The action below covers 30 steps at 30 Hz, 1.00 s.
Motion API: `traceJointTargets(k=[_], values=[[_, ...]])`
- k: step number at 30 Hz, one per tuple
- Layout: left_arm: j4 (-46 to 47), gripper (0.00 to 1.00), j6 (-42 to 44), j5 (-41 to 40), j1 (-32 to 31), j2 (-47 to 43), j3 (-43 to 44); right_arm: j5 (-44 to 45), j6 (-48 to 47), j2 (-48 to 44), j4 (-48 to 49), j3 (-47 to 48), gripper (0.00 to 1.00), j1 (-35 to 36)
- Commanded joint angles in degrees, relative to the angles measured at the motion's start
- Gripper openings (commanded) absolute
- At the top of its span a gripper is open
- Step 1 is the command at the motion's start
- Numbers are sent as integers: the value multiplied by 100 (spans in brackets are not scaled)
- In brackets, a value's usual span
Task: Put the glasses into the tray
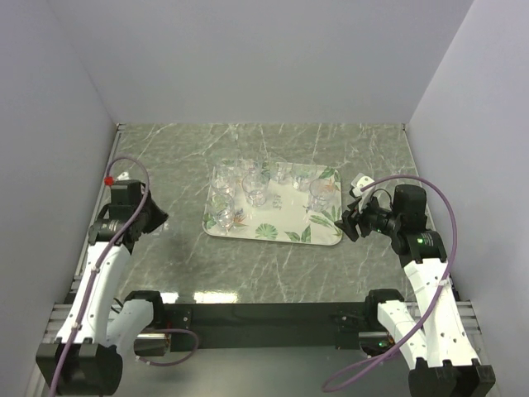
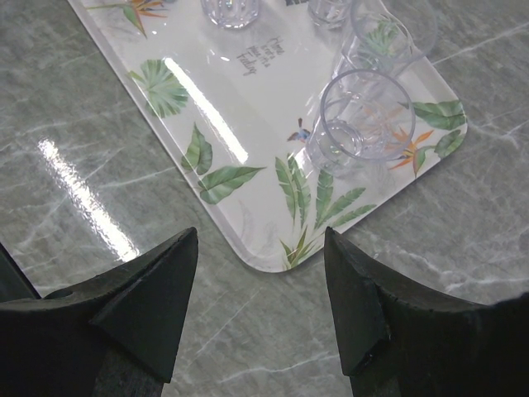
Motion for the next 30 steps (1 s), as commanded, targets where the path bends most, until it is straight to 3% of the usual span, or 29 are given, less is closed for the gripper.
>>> traceJointTargets(k=[1,6,11,16,19,30], values=[[1002,0,1039,1986,1,-275,274,-82,-30,-102,101,-61,70,-62],[1424,0,1267,3307,-25,-74,590,-90,-38,-93,118,-70,70,-71],[1959,0,1136,3802,-665,339,862,-64,-47,-75,136,-87,70,-80],[2426,0,943,3003,-2306,918,1117,-29,-38,-75,162,-105,70,-80],[2585,0,907,2521,-2967,1366,1380,-29,-38,-58,171,-105,70,-80],[1988,0,1355,199,-4516,3309,2576,6,-56,-31,180,-123,70,-229]])
